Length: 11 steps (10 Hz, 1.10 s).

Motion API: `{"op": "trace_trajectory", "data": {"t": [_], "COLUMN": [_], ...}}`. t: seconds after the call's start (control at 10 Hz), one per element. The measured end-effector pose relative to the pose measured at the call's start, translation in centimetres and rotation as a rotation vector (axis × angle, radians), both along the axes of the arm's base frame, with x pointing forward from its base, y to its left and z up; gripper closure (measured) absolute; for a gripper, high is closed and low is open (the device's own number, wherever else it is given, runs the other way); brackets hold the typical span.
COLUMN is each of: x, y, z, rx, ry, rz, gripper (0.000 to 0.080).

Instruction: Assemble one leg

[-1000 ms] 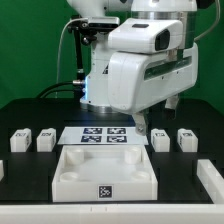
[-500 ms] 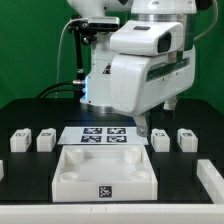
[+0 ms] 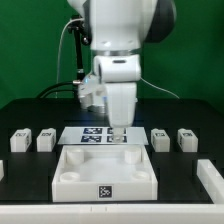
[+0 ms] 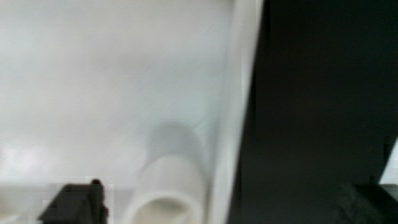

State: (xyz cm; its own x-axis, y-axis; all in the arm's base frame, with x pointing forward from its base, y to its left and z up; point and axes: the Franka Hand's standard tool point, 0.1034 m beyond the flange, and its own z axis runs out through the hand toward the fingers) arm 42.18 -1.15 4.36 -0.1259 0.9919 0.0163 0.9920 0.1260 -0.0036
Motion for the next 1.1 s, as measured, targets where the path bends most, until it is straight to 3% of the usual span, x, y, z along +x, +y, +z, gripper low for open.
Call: {"op": "trace_trajectory", "data": {"t": [0.2,0.4,0.6,0.8,0.9,1.1], "x": [-0.9,-0.9,-0.7,-0.7,-0.7,-0.7], "y": [-2.7,-2.9,-2.5,-2.7,-2.7,-2.7], "z": [-1.9,-3.4,-3.9,-3.9,-3.9,-3.9], "rx": [0.012,0.021,0.024,0.023,0.023,0.023], "ry": [0.032,0.050,0.053,0.055,0.055,0.055], "rz": [-0.003,-0.031,-0.080,-0.084,-0.085,-0.085], "gripper": [0.0150,0.0150,0.0150,0.0375,0.0375,0.0693]}}
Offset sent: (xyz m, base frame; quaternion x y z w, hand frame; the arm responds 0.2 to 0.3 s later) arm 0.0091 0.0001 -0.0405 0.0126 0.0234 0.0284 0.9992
